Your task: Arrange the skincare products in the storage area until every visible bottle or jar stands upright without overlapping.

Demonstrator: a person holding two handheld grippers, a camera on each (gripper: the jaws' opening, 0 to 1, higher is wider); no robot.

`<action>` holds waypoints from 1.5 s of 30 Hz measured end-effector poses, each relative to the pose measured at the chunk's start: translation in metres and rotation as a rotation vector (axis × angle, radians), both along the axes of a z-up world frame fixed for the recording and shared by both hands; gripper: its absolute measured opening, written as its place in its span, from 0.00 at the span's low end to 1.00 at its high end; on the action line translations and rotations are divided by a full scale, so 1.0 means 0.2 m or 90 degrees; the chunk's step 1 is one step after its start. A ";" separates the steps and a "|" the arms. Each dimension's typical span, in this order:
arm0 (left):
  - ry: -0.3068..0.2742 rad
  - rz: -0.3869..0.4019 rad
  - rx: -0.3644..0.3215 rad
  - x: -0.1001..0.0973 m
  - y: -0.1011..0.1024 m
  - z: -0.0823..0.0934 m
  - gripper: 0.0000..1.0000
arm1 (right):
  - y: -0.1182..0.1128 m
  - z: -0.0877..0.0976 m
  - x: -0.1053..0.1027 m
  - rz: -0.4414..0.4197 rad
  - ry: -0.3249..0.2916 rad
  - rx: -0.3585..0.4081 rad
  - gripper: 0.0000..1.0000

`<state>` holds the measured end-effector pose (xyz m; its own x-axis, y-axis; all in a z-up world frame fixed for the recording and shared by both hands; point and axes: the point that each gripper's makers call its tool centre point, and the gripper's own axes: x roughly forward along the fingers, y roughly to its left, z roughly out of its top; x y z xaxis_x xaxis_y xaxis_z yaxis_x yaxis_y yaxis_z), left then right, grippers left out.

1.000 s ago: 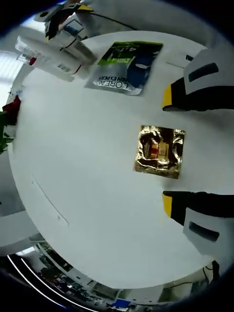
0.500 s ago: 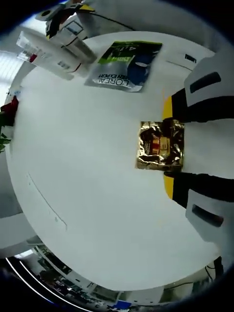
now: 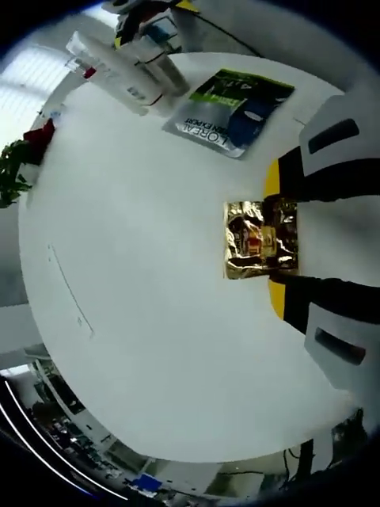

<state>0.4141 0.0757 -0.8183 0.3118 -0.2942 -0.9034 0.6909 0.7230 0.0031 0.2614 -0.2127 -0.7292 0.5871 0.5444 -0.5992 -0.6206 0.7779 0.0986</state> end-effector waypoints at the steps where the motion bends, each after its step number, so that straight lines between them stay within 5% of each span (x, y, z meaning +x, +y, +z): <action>1: -0.003 0.011 -0.003 -0.03 0.00 0.01 0.40 | 0.00 0.00 0.00 0.002 0.000 0.000 0.97; 22: -0.064 0.160 -0.069 -0.23 0.05 0.18 0.40 | 0.02 0.07 0.01 0.012 -0.038 0.011 0.90; 34: -0.123 0.200 -0.132 -0.43 -0.04 0.42 0.40 | 0.08 0.18 0.01 0.032 -0.074 0.066 0.82; 41: -0.150 0.201 -0.152 -0.51 -0.10 0.51 0.40 | 0.26 0.29 -0.01 0.075 -0.075 0.131 0.72; 45: -0.164 0.194 -0.159 -0.55 -0.14 0.54 0.40 | 0.39 0.33 -0.02 0.110 -0.054 0.192 0.58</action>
